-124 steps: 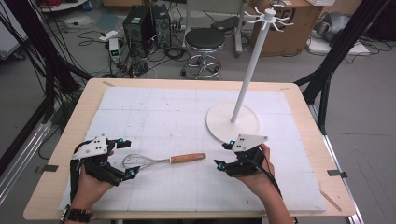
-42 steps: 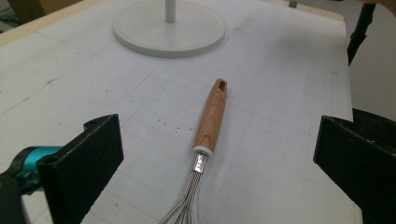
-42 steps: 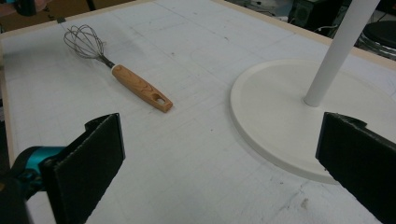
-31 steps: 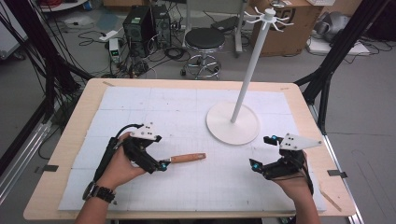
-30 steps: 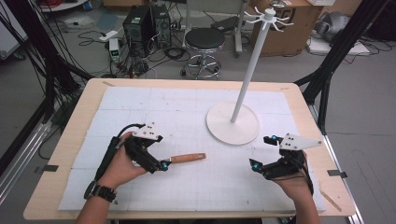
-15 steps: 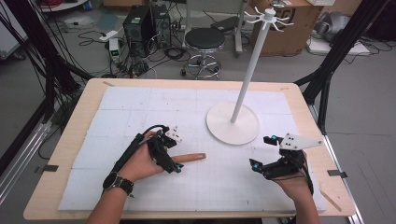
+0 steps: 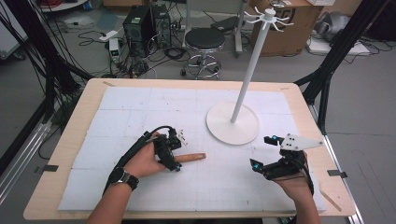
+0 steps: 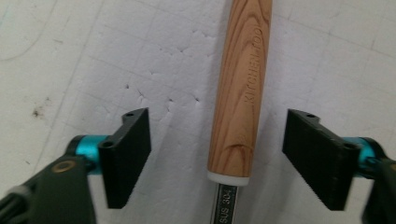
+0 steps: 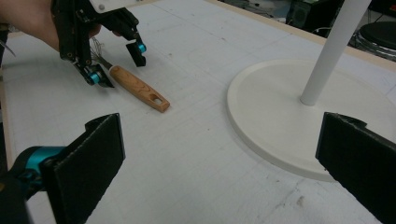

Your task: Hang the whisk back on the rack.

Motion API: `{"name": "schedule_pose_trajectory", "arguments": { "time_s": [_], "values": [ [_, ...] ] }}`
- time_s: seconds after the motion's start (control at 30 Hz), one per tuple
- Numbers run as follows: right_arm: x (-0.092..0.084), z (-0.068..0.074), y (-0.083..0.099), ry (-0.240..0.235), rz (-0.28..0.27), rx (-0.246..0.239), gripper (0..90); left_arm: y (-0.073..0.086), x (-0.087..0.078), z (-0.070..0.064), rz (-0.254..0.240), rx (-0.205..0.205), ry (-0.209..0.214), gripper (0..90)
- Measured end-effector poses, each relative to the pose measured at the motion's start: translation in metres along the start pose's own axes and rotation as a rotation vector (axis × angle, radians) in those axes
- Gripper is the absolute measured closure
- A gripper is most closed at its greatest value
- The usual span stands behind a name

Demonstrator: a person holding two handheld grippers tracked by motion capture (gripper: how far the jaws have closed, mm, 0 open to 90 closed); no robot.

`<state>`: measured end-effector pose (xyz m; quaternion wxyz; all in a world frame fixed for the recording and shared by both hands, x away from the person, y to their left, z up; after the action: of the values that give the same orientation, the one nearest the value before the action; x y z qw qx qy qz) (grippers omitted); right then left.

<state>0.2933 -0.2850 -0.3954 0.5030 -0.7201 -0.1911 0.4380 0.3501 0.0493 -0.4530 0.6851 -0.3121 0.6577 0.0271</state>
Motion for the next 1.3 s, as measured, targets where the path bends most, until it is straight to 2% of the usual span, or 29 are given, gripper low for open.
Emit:
{"name": "schedule_pose_trajectory", "arguments": {
  "time_s": [0.2,0.37,0.5,0.63,0.8,1.07,1.3],
  "values": [
    [0.0015,0.0006,0.0005,0.004,0.008,-0.003,0.2,0.0020,-0.0014,0.0025,0.018,-0.008,-0.014,45.7],
    [0.0019,0.0009,0.0010,0.002,0.013,0.001,0.1,0.0019,-0.0015,-0.0001,0.021,0.005,0.010,57.3],
    [0.0030,0.0012,0.0015,0.000,0.017,-0.003,0.1,0.0013,-0.0012,0.0007,0.024,0.003,0.015,58.5],
    [0.0042,0.0019,0.0013,-0.003,0.019,-0.004,0.1,0.0003,-0.0006,-0.0012,0.033,0.015,0.002,59.3],
    [0.0053,0.0026,0.0010,-0.005,0.020,-0.006,0.2,-0.0001,-0.0007,-0.0031,0.039,0.022,0.016,66.3],
    [0.0032,0.0018,0.0005,-0.002,0.010,-0.007,0.2,-0.0009,-0.0012,-0.0040,0.051,0.037,0.023,69.9],
    [0.0019,0.0011,0.0005,-0.002,0.006,-0.004,0.2,-0.0008,-0.0045,-0.0034,0.030,0.040,0.029,70.1]
  ]
}}
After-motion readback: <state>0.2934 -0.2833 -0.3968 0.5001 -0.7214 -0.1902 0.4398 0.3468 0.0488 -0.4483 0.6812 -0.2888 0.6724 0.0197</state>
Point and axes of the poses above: each handheld gripper's, and its own axes: x roughly forward along the jaws, y roughly out of its underside, z roughly to its left, the point moved 4 cm from there along x, roughly forward along the jaws, and after that the axes turned 9 degrees about -x, right-handed, at the moved point
